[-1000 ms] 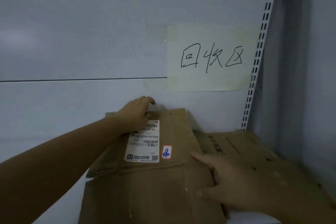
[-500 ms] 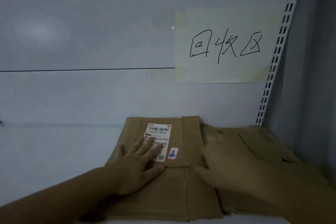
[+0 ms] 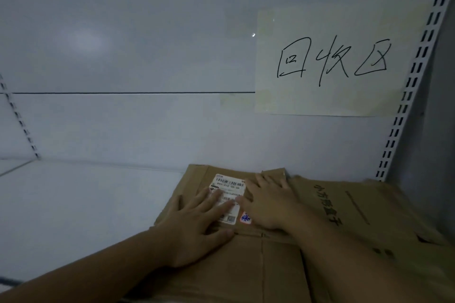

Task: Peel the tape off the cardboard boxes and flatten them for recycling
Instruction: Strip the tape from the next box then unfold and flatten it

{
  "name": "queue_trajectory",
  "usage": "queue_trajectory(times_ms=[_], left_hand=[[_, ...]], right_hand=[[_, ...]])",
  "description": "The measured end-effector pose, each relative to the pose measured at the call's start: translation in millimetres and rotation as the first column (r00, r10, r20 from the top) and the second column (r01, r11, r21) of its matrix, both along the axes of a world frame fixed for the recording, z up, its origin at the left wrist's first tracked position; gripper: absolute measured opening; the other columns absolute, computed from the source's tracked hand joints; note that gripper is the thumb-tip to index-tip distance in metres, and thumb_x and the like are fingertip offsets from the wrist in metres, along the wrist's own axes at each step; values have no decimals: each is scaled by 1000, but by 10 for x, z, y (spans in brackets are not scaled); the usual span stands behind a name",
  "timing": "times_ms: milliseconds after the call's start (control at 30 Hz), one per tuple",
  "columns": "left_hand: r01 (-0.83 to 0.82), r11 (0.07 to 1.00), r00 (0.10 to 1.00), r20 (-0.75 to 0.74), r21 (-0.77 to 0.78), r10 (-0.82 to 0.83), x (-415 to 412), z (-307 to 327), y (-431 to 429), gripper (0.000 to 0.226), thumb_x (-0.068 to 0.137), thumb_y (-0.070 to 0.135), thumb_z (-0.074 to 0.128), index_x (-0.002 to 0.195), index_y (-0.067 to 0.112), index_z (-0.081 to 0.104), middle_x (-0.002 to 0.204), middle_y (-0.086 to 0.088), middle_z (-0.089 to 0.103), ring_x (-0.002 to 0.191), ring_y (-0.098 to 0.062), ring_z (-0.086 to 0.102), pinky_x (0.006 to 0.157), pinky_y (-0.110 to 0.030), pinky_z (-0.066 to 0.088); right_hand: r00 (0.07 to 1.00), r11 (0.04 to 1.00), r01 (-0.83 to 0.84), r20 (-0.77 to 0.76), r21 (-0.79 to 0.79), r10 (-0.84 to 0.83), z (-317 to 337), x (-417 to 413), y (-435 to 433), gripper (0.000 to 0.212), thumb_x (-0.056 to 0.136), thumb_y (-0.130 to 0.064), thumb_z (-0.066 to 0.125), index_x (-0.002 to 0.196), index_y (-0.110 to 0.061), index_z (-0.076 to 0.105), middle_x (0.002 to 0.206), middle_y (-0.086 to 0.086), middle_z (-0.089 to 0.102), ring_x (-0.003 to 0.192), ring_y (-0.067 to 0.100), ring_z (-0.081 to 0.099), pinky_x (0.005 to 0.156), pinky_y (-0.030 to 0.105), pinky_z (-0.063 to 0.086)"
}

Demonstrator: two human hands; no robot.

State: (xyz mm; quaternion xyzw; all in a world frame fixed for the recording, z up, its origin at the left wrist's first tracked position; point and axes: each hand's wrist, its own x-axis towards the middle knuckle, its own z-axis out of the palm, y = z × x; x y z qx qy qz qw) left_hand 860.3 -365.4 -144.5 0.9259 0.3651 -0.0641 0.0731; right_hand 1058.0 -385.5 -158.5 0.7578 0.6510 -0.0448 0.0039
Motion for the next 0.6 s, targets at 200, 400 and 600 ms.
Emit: queue_trajectory(times_ms=[200,400,600], left_hand=[[-42,999,995,-88,-28,39,19,16,-3,62,91,67,15,144,48,-12,155,14,-22,141,-8,-25,115,-52,-11],[-232,973,963,137,2,230,31,-91,-37,72,95,60,26,152,27,-4,159,6,-9,145,-9,-10,119,-40,-4],[-304,952,948,105,16,301,37,-102,45,81,94,62,23,151,12,-3,160,-11,-4,147,-25,-2,120,-42,4]], right_hand=[[999,1000,-29,-21,3,29,-34,1,-12,65,97,-57,9,151,-24,-3,159,6,-9,146,21,-9,113,51,-12],[998,999,-52,-26,-1,52,-70,32,-19,56,100,-45,9,151,-24,-5,159,6,-10,146,20,-8,114,51,-11],[1000,993,-8,-24,115,11,6,-32,-87,48,100,-46,19,142,-25,28,157,4,17,144,17,13,116,48,6]])
